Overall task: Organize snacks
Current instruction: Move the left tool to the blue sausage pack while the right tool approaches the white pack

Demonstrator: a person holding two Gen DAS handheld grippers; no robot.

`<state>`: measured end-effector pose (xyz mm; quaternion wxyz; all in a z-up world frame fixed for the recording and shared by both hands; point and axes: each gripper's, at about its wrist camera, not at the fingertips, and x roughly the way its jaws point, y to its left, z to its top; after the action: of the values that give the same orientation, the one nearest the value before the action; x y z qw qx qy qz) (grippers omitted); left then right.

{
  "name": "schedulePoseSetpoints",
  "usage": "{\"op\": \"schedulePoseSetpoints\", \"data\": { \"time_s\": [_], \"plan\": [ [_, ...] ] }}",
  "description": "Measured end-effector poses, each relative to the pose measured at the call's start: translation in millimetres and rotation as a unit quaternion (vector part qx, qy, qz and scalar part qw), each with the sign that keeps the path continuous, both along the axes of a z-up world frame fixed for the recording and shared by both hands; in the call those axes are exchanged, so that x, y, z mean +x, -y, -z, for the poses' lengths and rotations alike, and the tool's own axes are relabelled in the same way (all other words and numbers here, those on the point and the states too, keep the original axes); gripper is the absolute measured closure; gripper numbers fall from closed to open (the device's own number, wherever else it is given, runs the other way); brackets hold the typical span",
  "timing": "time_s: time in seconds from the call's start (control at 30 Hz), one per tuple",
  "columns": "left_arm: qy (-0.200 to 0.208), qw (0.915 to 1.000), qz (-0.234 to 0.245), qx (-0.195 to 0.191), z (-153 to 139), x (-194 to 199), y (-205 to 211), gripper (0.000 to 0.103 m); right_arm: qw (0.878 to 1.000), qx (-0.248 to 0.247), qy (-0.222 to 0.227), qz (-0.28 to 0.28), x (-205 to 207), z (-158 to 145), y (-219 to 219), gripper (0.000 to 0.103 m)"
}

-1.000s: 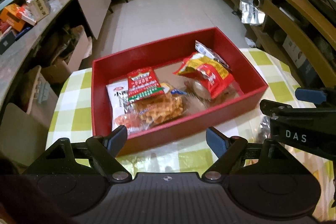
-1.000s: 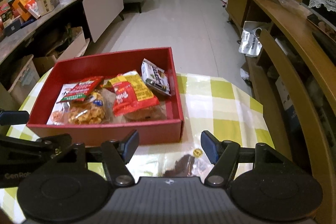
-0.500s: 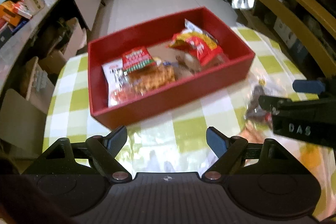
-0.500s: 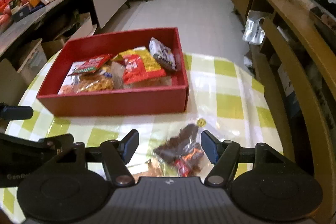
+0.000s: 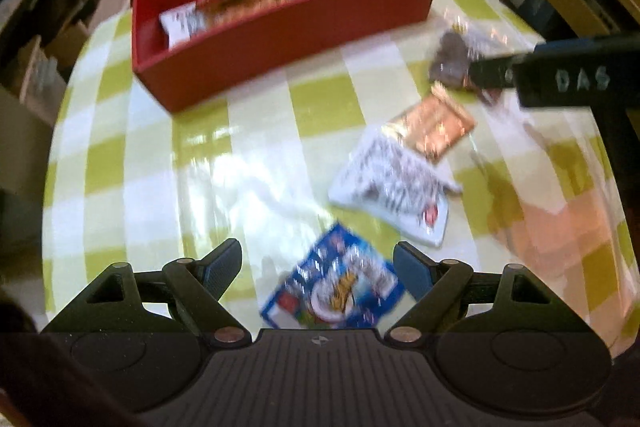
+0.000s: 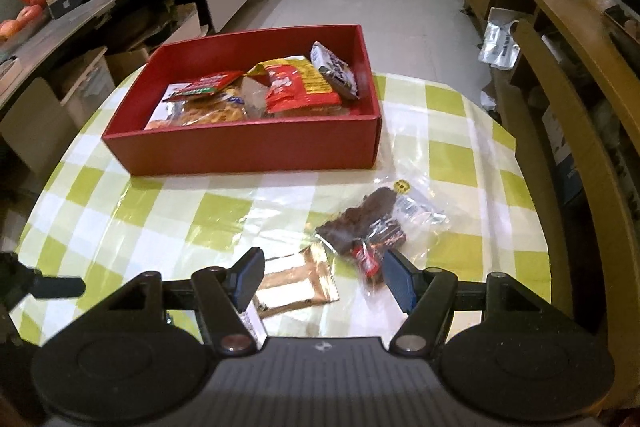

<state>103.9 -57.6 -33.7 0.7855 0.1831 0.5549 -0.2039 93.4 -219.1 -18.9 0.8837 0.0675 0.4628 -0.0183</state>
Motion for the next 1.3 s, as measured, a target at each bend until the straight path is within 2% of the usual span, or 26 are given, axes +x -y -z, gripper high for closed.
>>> {"op": "schedulePoseSetpoints", "data": {
  "time_s": [0.13, 0.33, 0.47, 0.6, 0.73, 1.0, 1.17, 1.3],
  "plan": [
    [-0.004, 0.9998, -0.004, 0.018, 11, -8, -3, 0.016, 1.000, 0.006, 0.004, -0.010, -8, -2, -4, 0.032],
    [-0.021, 0.9996, -0.014, 0.014, 21, -12, 1, 0.014, 1.000, 0.008, 0.004, -0.017, -14, -1, -3, 0.032],
    [-0.003, 0.9993, 0.000, 0.036, 27, -15, 13, 0.007, 1.000, 0.011, 0.006, -0.019, -17, -2, 1, 0.032],
    [-0.005, 0.9985, -0.001, 0.055, 37, -14, 17, 0.007, 1.000, 0.012, 0.004, -0.018, -18, 0, 6, 0.032],
    [-0.029, 0.9984, -0.021, 0.044, 47, -6, 13, 0.006, 1.000, 0.014, 0.004, -0.018, -17, 0, 8, 0.032],
    [-0.040, 0.9983, -0.019, 0.038, 46, -7, 6, 0.018, 1.000, 0.013, 0.003, -0.027, -17, 0, 4, 0.032],
    [-0.034, 0.9987, -0.026, 0.029, 33, -11, -4, 0.027, 0.999, 0.014, 0.000, -0.034, -16, 1, 1, 0.032],
    [-0.037, 0.9989, -0.020, 0.023, 30, -11, -12, 0.026, 0.999, 0.013, -0.003, -0.036, -15, 2, -1, 0.032]
  ]
}}
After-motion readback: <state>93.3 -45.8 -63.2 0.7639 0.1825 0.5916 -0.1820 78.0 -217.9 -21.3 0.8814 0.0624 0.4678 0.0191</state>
